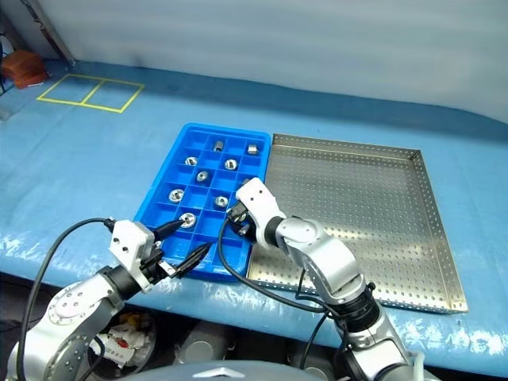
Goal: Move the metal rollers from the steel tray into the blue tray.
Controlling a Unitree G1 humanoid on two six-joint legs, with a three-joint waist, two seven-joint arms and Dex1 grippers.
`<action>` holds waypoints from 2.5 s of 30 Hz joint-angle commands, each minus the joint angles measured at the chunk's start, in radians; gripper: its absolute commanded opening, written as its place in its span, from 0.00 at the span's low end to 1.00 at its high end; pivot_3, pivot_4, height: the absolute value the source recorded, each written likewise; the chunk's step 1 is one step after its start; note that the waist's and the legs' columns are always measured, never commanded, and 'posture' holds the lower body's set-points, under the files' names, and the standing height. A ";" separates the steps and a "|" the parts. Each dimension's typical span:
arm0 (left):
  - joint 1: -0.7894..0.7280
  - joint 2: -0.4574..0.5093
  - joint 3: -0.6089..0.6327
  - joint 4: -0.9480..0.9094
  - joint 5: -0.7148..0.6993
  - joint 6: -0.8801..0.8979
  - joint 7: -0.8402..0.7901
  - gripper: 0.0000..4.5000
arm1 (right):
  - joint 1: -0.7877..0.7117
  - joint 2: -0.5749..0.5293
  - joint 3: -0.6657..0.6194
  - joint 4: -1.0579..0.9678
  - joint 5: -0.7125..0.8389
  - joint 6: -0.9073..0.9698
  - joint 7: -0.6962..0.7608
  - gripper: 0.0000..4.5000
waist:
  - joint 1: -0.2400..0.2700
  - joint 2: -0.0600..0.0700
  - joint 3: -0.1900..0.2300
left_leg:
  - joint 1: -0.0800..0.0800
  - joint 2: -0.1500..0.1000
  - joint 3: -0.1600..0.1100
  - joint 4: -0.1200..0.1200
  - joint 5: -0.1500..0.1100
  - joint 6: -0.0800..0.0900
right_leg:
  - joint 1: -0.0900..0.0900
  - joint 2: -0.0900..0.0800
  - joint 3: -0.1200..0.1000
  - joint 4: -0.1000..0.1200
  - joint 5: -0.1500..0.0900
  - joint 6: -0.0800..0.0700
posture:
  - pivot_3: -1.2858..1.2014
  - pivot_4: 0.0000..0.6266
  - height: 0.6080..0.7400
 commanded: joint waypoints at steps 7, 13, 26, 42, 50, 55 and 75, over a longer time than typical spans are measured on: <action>-0.045 0.023 -0.026 -0.019 -0.024 0.004 -0.028 1.00 | 0.025 0.009 -0.031 -0.030 0.014 0.029 -0.030 0.97 | 0.000 0.000 0.000 | 0.001 0.000 -0.001 0.000 0.000 0.000 | -0.001 0.000 -0.001 0.000 0.000 0.000 | 0.66 0.24 1.00; -0.108 0.025 -0.065 0.017 -0.031 0.004 -0.062 1.00 | 0.037 -0.035 -0.137 -0.203 0.044 0.114 -0.043 1.00 | -0.009 0.000 0.000 | -0.003 -0.002 0.000 0.000 0.000 0.000 | -0.006 -0.004 -0.002 0.000 0.000 0.000 | 0.63 0.24 1.00; -0.285 0.017 -0.212 0.149 0.001 -0.033 -0.164 1.00 | 0.145 -0.066 -0.437 -0.503 0.053 0.529 -0.143 1.00 | -0.126 0.000 0.000 | -0.013 -0.002 -0.001 0.003 0.001 -0.001 | -0.011 0.002 0.000 0.001 0.006 0.001 | 0.56 0.24 1.00; -0.300 0.007 -0.257 0.193 -0.004 -0.055 -0.209 1.00 | 0.391 -0.026 -0.476 -0.535 0.135 0.529 -0.246 1.00 | -0.179 0.000 0.000 | -0.011 0.000 0.001 0.007 0.001 0.000 | -0.010 0.003 0.005 0.003 0.004 0.005 | 0.54 0.24 1.00; -0.276 0.003 -0.252 0.180 -0.004 -0.059 -0.198 1.00 | 0.423 -0.061 -0.456 -0.470 0.209 0.529 -0.277 1.00 | -0.179 0.000 -0.001 | -0.010 0.000 0.001 0.007 0.001 0.000 | -0.009 0.003 0.006 0.004 0.004 0.005 | 0.56 0.24 1.00; -0.263 0.001 -0.249 0.173 -0.004 -0.067 -0.190 1.00 | 0.415 -0.086 -0.457 -0.414 0.209 0.529 -0.319 0.96 | -0.172 -0.002 -0.002 | -0.010 0.000 0.001 0.007 0.001 0.000 | -0.008 0.003 0.006 0.004 0.004 0.005 | 0.56 0.24 1.00; -0.206 0.000 -0.190 0.142 0.020 -0.116 -0.116 1.00 | 0.127 -0.236 -0.346 -0.409 0.250 0.442 -0.249 0.39 | -0.151 -0.002 -0.003 | 0.000 0.000 0.001 0.006 0.001 0.001 | 0.001 0.003 0.006 0.003 0.004 0.004 | 0.61 0.24 1.00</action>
